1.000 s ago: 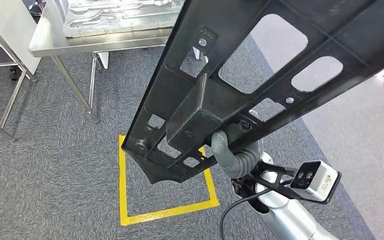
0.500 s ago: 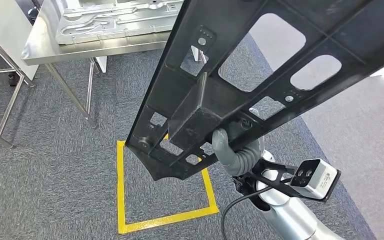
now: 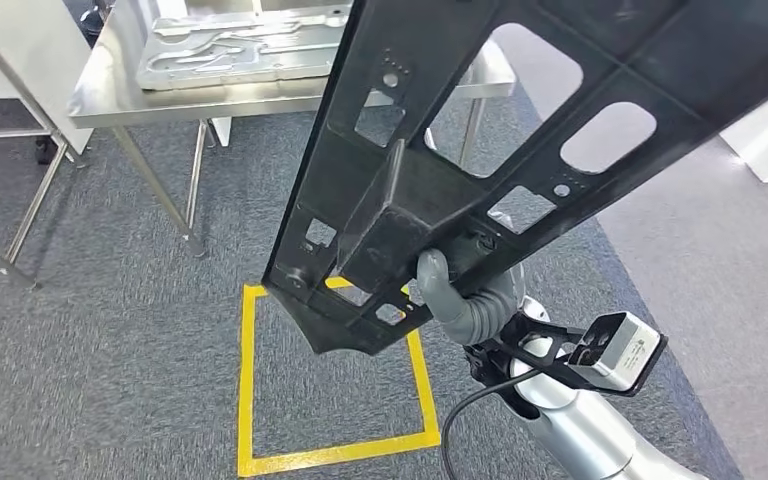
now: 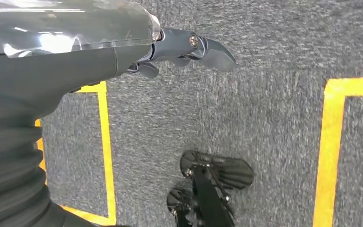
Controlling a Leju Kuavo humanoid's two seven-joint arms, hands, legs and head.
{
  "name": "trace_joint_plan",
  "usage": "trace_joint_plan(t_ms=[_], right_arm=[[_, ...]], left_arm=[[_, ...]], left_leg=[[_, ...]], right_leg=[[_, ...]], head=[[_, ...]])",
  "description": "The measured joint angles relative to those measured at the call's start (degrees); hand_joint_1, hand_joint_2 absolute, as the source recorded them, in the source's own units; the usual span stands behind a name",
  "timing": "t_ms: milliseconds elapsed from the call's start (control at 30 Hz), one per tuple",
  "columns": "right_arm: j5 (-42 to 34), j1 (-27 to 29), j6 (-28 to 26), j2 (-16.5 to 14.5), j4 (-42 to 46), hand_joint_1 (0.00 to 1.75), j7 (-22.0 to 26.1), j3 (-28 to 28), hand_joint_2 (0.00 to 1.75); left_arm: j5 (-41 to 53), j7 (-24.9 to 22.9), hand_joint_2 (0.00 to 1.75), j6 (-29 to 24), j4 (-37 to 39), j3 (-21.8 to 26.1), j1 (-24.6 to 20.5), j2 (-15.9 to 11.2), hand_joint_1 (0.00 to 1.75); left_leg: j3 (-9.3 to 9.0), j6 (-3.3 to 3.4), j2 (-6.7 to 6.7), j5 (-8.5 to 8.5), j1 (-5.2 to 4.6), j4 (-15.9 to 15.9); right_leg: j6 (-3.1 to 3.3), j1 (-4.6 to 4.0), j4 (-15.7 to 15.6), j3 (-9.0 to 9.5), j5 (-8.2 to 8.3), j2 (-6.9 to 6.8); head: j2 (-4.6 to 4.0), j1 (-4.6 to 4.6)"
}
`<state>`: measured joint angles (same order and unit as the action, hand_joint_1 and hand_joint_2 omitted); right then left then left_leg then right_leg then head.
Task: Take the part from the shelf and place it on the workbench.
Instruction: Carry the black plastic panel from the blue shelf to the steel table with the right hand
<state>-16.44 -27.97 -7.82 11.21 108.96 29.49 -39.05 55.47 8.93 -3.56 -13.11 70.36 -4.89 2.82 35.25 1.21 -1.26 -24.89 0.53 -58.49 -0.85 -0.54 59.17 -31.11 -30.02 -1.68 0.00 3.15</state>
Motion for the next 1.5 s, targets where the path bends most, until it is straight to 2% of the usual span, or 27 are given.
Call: trace_joint_plan(t_ms=[33,100,167,200,233,300,333,400,500,533,600,633,667,700,733,767,833,900,1000,1067,1133,1167,1200,1267,1333,1367,1500], right_arm=[[-0.43,-0.01,0.01,0.21,-0.07,1.75,0.51,-0.05,1.75],[-1.20,0.08,0.11,0.69,-0.23,1.75,1.42,-0.08,1.75],[-1.44,0.31,0.27,1.14,-0.49,1.75,1.70,-0.14,1.75],[-1.47,0.40,0.33,1.33,-0.59,1.75,1.73,-0.18,1.75],[-1.49,0.44,0.38,1.48,-0.65,1.75,1.77,-0.21,1.75],[-1.48,0.46,0.37,1.66,-0.67,1.75,1.92,-0.23,1.75],[-1.44,0.51,0.33,1.72,-0.66,1.75,2.07,-0.25,1.75],[-1.35,0.78,0.32,1.89,-0.66,1.75,2.44,-0.31,1.75],[-1.21,1.17,0.57,2.10,-0.66,1.75,3.01,-0.40,1.75],[-1.16,1.22,0.65,2.10,-0.66,1.75,3.19,-0.45,1.75],[-1.10,1.44,0.71,2.10,-0.67,1.75,3.41,-0.56,1.75],[-1.09,1.63,0.72,2.10,-0.69,1.75,3.45,-0.62,1.75],[-1.08,1.84,0.72,2.10,-0.73,1.75,3.45,-0.67,1.75],[-1.08,2.00,0.73,2.10,-0.77,1.75,3.45,-0.70,1.75],[-1.07,2.10,0.73,2.10,-0.80,1.75,3.46,-0.72,1.75],[-1.06,2.15,0.73,2.10,-0.82,1.75,3.46,-0.73,1.75],[-1.05,2.17,0.72,2.10,-0.86,1.75,3.50,-0.73,1.75],[-1.05,2.21,0.72,2.10,-0.90,1.75,3.52,-0.74,1.75],[-0.99,2.19,0.77,2.10,-0.86,1.75,3.55,-0.73,1.75],[-0.91,2.21,0.88,2.11,-0.84,1.75,3.63,-0.68,1.75],[-0.83,2.48,1.10,2.12,-0.92,1.75,3.73,-0.66,1.75],[-0.77,2.71,1.24,2.12,-0.97,1.75,3.78,-0.66,1.75],[-0.68,2.90,1.39,2.12,-1.02,1.75,3.83,-0.66,1.75],[-0.44,3.07,1.57,2.12,-1.04,1.75,3.92,-0.66,1.75],[-0.19,3.07,1.59,2.11,-1.02,1.75,3.97,-0.63,1.75],[-0.09,3.10,1.59,2.11,-1.01,1.75,3.98,-0.61,1.75],[0.03,3.10,1.91,2.13,-0.98,1.75,3.88,-0.46,1.75]], left_arm=[[-0.01,0.01,1.75,-0.01,0.00,0.01,0.03,0.02,0.00],[0.00,0.03,1.75,-0.01,0.00,0.02,0.00,0.02,0.00],[0.03,0.02,1.75,0.01,0.00,0.02,0.00,0.02,0.00],[0.07,0.02,1.75,0.03,0.00,0.02,0.01,0.03,0.00],[0.15,0.01,1.75,0.06,0.00,0.02,0.01,0.04,0.00],[0.33,-0.02,1.75,0.10,0.00,0.02,-0.05,0.07,0.00],[0.40,-0.05,1.75,0.11,0.00,0.02,-0.11,0.08,0.00],[0.42,-0.13,1.75,0.09,0.00,0.02,-0.17,0.07,0.00],[0.40,-0.17,1.75,0.02,0.00,0.02,-0.19,0.08,0.00],[0.39,-0.18,1.75,0.01,0.00,0.02,-0.21,0.11,0.00],[0.38,-0.20,1.75,-0.02,0.00,0.02,-0.15,0.17,0.00],[0.36,-0.22,1.75,-0.04,0.00,0.03,-0.08,0.19,0.00],[0.35,-0.25,1.75,-0.06,0.00,0.05,-0.01,0.18,0.00],[0.34,-0.28,1.75,-0.08,0.00,0.08,0.03,0.17,0.00],[0.33,-0.30,1.75,-0.09,0.00,0.10,0.04,0.17,0.00],[0.33,-0.30,1.75,-0.09,0.00,0.13,0.05,0.17,0.00],[0.33,-0.31,1.75,-0.09,0.01,0.19,-0.02,0.09,0.00],[0.32,-0.33,1.75,-0.09,0.01,0.28,-0.04,0.02,0.00],[0.32,-0.33,1.75,-0.09,0.00,0.34,0.00,0.04,0.00],[0.33,-0.32,1.75,-0.09,0.00,0.35,-0.10,0.09,0.00],[0.33,-0.29,1.75,-0.09,0.00,0.35,-0.14,0.09,0.00],[0.34,-0.28,1.75,-0.09,0.01,0.35,-0.10,0.09,0.00],[0.36,-0.27,1.75,-0.08,0.01,0.35,-0.05,0.11,0.00],[0.43,-0.26,1.75,-0.06,0.01,0.35,-0.02,0.16,0.00],[0.49,-0.25,1.75,-0.02,0.00,0.34,-0.10,0.18,0.00],[0.50,-0.26,1.75,-0.01,0.00,0.34,-0.14,0.18,0.00],[0.50,-0.35,1.75,0.01,0.01,0.34,-0.24,0.19,0.00]], left_leg=[[-0.20,0.23,0.21,-0.04,0.13,0.18],[-0.44,0.52,0.55,-0.28,0.16,0.25],[-0.74,0.52,0.82,-0.62,0.17,0.23],[-1.02,0.43,0.94,-0.83,0.19,0.22],[-1.41,0.30,1.05,-1.08,0.22,0.22],[-2.07,-0.15,1.24,-1.63,0.15,0.17],[-2.21,-0.43,1.29,-1.82,0.09,0.19],[-2.33,-1.11,1.34,-2.06,-0.02,0.35],[-2.34,-2.06,1.30,-3.06,0.08,-0.53],[-1.42,-2.29,1.30,-4.35,0.13,-2.78],[2.37,-2.59,1.30,-7.95,0.21,-10.62],[4.48,-2.68,1.30,-9.19,0.22,-14.47],[5.82,-2.70,1.30,-9.27,0.22,-16.53],[6.06,-2.61,1.30,-8.17,0.21,-16.29],[5.01,-2.41,1.30,-5.95,0.19,-13.42],[3.25,-2.07,1.30,-3.42,0.14,-9.15],[0.13,-1.30,1.29,-0.57,-0.15,-2.09],[-0.62,-0.77,1.32,-0.60,-0.49,-0.23],[-1.07,-0.05,1.37,-0.46,-0.16,0.69],[-1.58,0.39,1.34,-0.43,0.11,1.23],[-1.83,0.54,1.34,-0.70,0.12,1.27],[-2.03,0.51,1.36,-0.89,0.15,1.27],[-2.31,0.40,1.39,-1.10,0.20,1.25],[-3.11,0.02,1.49,-1.67,0.35,1.18],[-3.63,-0.66,1.60,-2.30,0.28,1.00],[-3.72,-1.02,1.62,-2.54,0.21,0.97],[-3.73,-2.36,1.55,-3.69,0.37,0.10]], right_leg=[[-0.39,0.18,2.46,-1.19,-1.29,0.50],[-0.99,0.57,10.02,-5.47,-4.38,1.33],[-1.31,0.90,15.14,-9.22,-4.98,1.44],[-1.36,1.06,14.60,-9.61,-3.52,1.44],[-1.34,1.19,11.73,-8.77,-1.06,1.43],[-1.02,1.24,3.55,-5.61,3.45,1.42],[-0.73,1.13,0.84,-4.50,4.49,1.46],[-0.03,0.83,-0.68,-3.89,4.40,1.57],[1.16,1.06,-1.22,-3.35,4.29,1.67],[1.55,1.15,-1.43,-3.04,4.24,1.64],[2.16,0.99,-1.53,-2.54,3.93,1.57],[2.32,0.85,-1.52,-2.35,3.74,1.58],[2.40,0.72,-1.51,-2.11,3.54,1.62],[2.42,0.61,-1.50,-1.80,3.31,1.68],[2.39,0.51,-1.49,-1.38,3.03,1.74],[2.33,0.44,-1.49,-0.96,2.72,1.79],[1.98,0.15,-1.34,-0.54,2.19,1.86],[1.45,0.11,-1.28,-0.65,1.98,1.88],[0.49,0.24,-0.42,-0.97,1.18,1.87],[-0.22,0.47,4.60,-3.49,-1.33,1.87],[-0.76,0.89,12.26,-7.97,-4.06,1.85],[-0.98,1.14,14.50,-9.57,-4.19,1.83],[-1.15,1.37,14.59,-10.11,-3.13,1.80],[-1.36,1.78,8.36,-7.82,1.63,1.69],[-1.15,1.75,1.38,-4.75,4.68,1.67],[-0.86,1.62,-0.36,-4.01,5.04,1.72],[0.91,1.48,-1.26,-3.41,4.55,1.88]], head=[[0.00,-0.01],[0.00,-0.01],[0.00,-0.01],[0.00,-0.01],[0.00,-0.01],[0.00,-0.01],[0.00,0.00],[0.00,0.01],[0.00,0.01],[0.00,0.01],[0.00,0.02],[0.00,0.02],[0.00,0.02],[0.00,0.02],[0.00,0.02],[0.00,0.01],[0.00,0.01],[0.00,0.01],[0.00,0.00],[0.00,-0.01],[0.00,-0.01],[0.00,-0.01],[0.00,-0.01],[0.00,-0.01],[0.00,0.00],[0.00,0.01],[0.00,0.01]])
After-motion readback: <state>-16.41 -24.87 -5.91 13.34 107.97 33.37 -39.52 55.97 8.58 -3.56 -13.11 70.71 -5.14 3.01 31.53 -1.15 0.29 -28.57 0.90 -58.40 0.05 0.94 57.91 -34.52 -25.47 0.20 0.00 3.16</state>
